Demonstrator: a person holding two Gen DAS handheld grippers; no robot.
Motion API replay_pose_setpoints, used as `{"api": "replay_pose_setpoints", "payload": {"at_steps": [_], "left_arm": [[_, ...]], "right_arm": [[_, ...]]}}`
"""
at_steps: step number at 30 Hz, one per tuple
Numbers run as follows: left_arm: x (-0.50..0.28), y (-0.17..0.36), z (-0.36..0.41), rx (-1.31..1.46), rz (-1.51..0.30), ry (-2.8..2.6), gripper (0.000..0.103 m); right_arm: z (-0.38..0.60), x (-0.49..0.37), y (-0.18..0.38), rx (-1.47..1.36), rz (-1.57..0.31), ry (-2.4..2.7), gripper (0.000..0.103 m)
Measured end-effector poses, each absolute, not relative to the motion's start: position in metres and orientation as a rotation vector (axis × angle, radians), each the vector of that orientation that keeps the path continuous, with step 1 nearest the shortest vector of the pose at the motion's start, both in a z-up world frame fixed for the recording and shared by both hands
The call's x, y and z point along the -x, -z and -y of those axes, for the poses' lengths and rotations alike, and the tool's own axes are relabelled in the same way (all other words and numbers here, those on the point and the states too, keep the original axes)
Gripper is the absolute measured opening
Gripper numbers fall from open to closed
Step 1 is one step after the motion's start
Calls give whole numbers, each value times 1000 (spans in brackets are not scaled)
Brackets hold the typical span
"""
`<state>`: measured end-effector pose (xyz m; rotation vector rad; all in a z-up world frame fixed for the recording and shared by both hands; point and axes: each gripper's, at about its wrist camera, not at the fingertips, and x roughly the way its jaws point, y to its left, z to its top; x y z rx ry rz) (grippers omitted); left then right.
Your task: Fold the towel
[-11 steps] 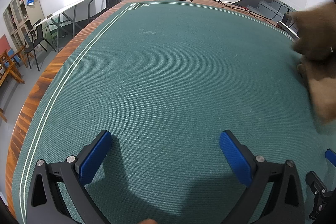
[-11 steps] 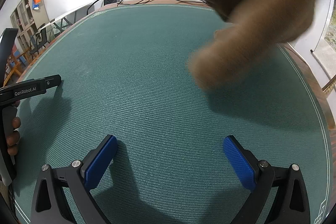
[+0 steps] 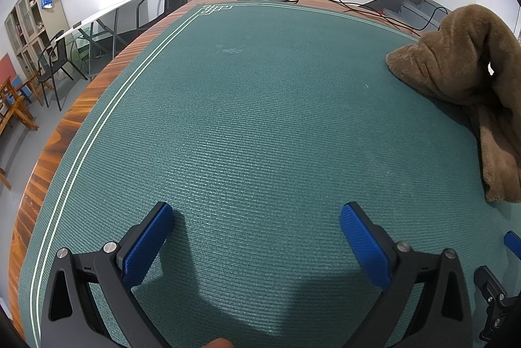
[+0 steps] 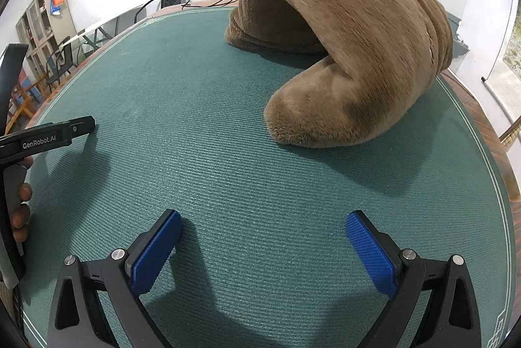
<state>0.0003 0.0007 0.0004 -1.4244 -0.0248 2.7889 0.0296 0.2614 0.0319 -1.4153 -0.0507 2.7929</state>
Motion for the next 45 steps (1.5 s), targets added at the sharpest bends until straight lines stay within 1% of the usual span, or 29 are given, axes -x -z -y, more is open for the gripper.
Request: {"api": "replay_pose_setpoints", "payload": {"at_steps": [45], "left_arm": [[6, 1, -1, 1427, 20, -2792, 103]], "right_arm": [[-261, -29, -31, 1416, 51, -2792, 103]]}}
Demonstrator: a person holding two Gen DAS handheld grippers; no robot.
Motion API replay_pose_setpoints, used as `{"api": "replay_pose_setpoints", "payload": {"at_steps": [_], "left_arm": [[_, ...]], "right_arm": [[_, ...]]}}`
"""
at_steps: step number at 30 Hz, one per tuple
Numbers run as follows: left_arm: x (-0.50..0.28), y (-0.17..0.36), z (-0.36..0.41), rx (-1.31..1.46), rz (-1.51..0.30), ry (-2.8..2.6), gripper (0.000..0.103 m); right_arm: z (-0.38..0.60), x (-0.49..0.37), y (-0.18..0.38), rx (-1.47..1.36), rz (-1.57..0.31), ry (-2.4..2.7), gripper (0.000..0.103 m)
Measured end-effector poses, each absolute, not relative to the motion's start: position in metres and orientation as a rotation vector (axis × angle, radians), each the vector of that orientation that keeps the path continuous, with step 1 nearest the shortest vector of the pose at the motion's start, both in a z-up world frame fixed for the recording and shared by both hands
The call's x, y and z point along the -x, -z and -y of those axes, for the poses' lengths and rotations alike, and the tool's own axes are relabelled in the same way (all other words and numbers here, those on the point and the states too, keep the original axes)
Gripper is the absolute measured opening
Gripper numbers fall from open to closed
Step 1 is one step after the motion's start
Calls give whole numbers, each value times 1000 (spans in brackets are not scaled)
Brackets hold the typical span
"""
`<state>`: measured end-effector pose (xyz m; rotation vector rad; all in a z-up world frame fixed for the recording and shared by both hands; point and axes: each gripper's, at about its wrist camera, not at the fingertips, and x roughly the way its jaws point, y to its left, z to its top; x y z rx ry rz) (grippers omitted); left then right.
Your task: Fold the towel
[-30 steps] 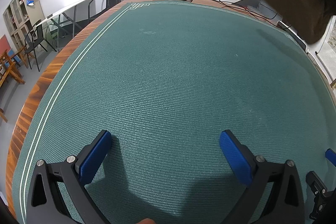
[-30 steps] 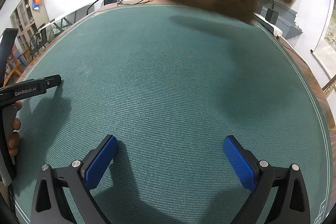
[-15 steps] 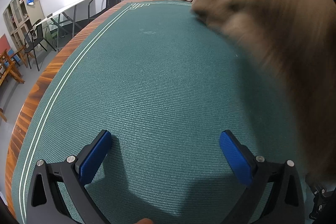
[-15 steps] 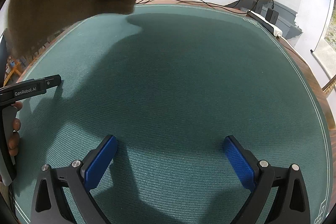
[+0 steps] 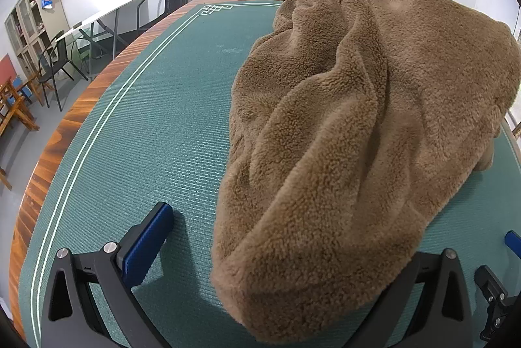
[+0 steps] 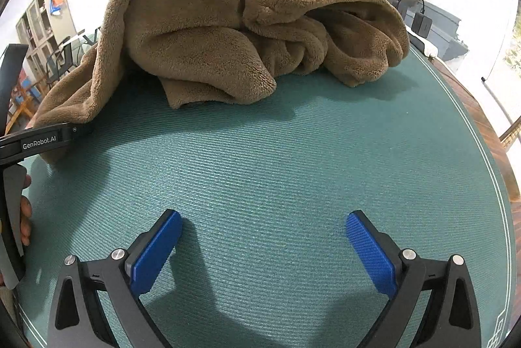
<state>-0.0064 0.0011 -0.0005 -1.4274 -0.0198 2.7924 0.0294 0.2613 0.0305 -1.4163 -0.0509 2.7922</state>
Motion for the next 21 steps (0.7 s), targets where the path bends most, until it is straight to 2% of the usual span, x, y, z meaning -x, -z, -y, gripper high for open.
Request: {"api": "replay_pose_setpoints", "payload": {"at_steps": [21], "left_arm": [[6, 0, 3, 1425, 24, -2792, 103]], "right_arm": [[-260, -30, -31, 1416, 51, -2792, 103]]}}
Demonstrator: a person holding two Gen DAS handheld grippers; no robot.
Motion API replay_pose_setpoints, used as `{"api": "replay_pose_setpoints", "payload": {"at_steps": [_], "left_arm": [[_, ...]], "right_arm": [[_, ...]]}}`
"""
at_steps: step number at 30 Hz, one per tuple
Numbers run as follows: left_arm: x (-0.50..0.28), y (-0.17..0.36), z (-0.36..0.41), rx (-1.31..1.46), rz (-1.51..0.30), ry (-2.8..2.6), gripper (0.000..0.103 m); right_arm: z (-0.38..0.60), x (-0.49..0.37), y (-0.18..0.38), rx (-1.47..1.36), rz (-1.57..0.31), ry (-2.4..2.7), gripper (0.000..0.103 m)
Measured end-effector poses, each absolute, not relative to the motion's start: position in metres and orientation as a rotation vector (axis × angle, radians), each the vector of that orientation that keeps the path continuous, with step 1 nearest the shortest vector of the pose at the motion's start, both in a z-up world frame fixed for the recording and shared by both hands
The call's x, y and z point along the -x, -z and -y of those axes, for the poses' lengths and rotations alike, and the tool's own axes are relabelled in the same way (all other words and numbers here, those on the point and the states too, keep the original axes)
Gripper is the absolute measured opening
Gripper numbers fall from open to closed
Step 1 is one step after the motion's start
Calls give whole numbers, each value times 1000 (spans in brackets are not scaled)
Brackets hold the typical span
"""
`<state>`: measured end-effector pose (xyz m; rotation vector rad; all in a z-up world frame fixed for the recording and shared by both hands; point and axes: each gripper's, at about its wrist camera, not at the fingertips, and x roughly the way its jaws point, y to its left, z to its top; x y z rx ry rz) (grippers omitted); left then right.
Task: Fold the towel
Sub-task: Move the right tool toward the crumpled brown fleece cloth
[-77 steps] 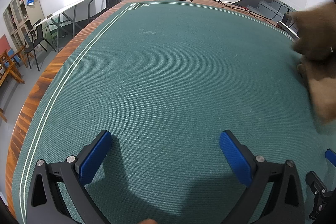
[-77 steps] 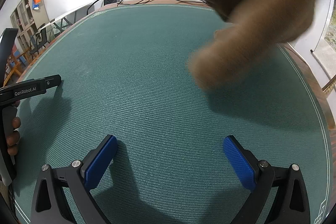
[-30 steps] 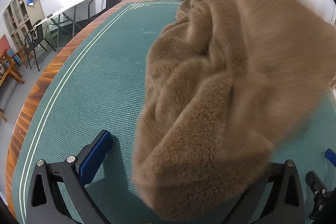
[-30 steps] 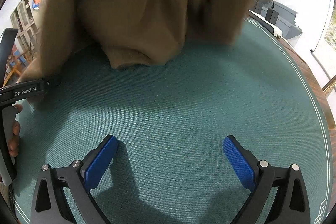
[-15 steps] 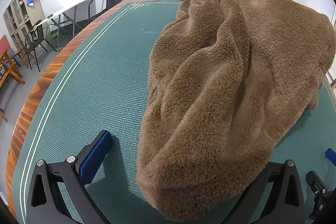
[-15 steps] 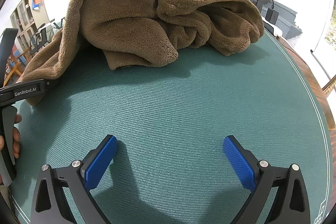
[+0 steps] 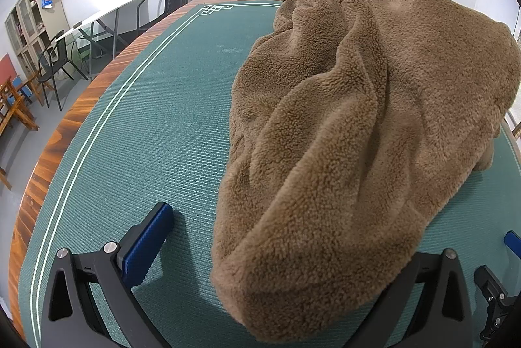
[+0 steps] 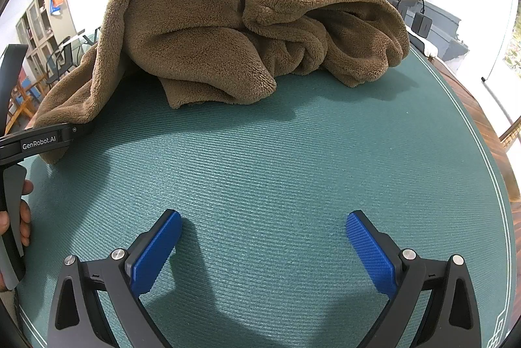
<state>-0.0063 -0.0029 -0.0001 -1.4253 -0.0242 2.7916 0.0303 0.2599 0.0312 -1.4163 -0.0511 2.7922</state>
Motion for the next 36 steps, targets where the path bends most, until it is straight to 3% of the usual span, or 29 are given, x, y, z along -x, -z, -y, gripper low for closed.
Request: {"api": "replay_pose_setpoints", "payload": {"at_steps": [25, 30, 36], "left_arm": [[5, 1, 1, 1421, 18, -2783, 103], [5, 1, 1, 1420, 15, -2780, 103], [3, 1, 1, 1419, 16, -2780, 103]], "right_arm": [[-254, -42, -32, 1492, 125, -2891, 103], [-273, -35, -52, 1407, -58, -2928, 103], [-304, -2, -112, 1164, -372, -3071, 103]]}}
